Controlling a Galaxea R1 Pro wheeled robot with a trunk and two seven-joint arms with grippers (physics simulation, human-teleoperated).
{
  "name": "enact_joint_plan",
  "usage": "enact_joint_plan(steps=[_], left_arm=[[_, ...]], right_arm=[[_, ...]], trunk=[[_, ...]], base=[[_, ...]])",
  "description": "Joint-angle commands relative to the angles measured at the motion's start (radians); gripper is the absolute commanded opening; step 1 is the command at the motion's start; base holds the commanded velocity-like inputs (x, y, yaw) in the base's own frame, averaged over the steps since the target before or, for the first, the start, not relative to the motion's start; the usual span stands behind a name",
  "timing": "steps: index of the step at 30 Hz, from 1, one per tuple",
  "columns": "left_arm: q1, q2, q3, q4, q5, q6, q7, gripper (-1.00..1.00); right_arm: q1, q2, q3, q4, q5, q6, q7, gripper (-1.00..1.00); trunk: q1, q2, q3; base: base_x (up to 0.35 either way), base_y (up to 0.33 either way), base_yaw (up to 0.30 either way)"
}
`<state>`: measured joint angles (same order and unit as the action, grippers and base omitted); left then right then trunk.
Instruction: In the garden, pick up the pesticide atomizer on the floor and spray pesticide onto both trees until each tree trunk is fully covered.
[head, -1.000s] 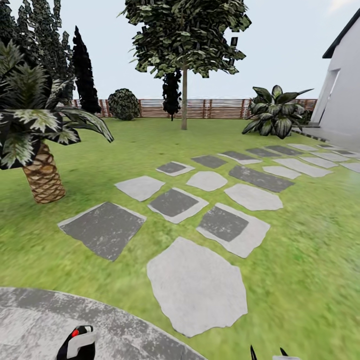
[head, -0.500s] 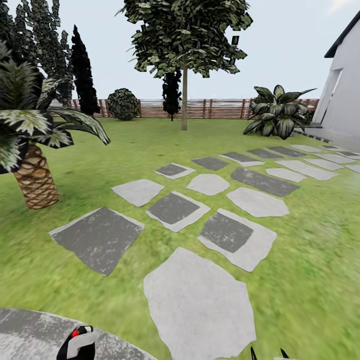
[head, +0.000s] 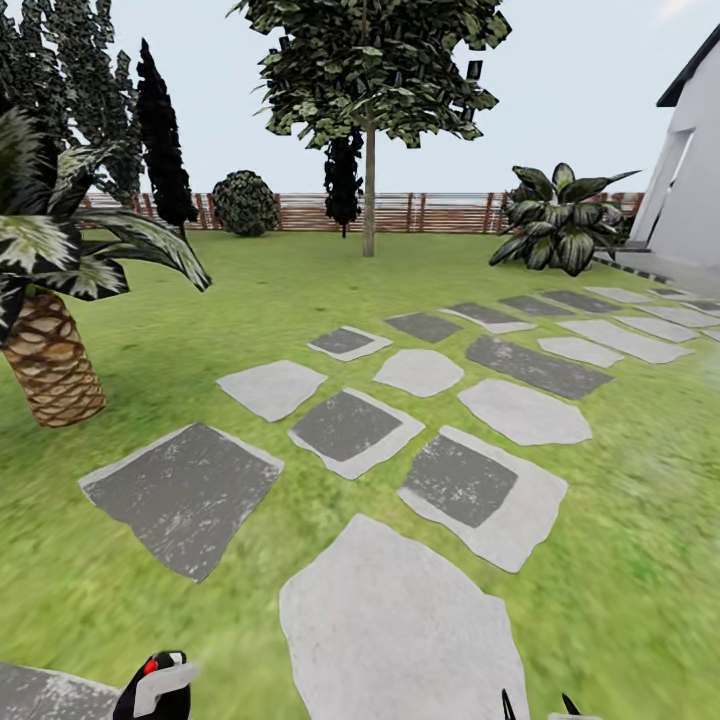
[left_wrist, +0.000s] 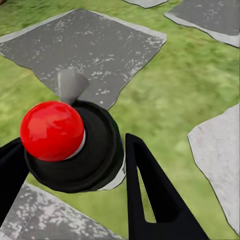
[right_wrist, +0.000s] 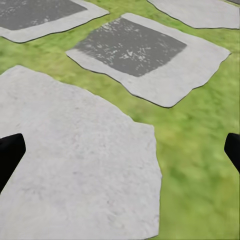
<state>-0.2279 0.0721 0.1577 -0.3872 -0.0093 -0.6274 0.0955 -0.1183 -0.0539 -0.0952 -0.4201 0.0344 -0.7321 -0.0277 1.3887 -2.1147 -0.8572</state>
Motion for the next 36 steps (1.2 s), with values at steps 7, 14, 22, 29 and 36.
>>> enact_joint_plan(steps=[7,14,22,29,36], left_arm=[[-0.001,0.0,0.0,0.001,-0.001,-0.003,0.003,-1.0],[-0.001,0.0,0.0,0.001,-0.001,-0.003,0.003,-1.0],[-0.001,0.0,0.0,0.001,-0.001,-0.003,0.003,-1.0],[-0.001,0.0,0.0,0.001,-0.001,-0.003,0.003,-1.0],[-0.001,0.0,0.0,0.001,-0.001,-0.003,0.003,-1.0]], right_arm=[[-0.001,0.0,-0.001,0.001,0.005,-0.003,-0.003,1.0],[0.0,0.001,-0.001,0.001,0.005,-0.003,-0.003,1.0],[0.0,0.001,0.0,0.0,0.005,-0.003,-0.002,1.0],[0.0,0.001,0.0,0.001,0.005,-0.003,0.0,1.0],[0.0,0.0,0.0,0.015,0.007,-0.003,0.002,1.0]], trunk=[[0.0,0.0,-0.012],[0.0,0.0,-0.023],[0.0,0.0,-0.036],[0.0,0.0,-0.039],[0.0,0.0,-0.039]], base=[[0.339,0.0,0.0],[0.339,0.0,0.0],[0.339,0.0,0.0],[0.339,0.0,0.0],[0.339,0.0,0.0]])
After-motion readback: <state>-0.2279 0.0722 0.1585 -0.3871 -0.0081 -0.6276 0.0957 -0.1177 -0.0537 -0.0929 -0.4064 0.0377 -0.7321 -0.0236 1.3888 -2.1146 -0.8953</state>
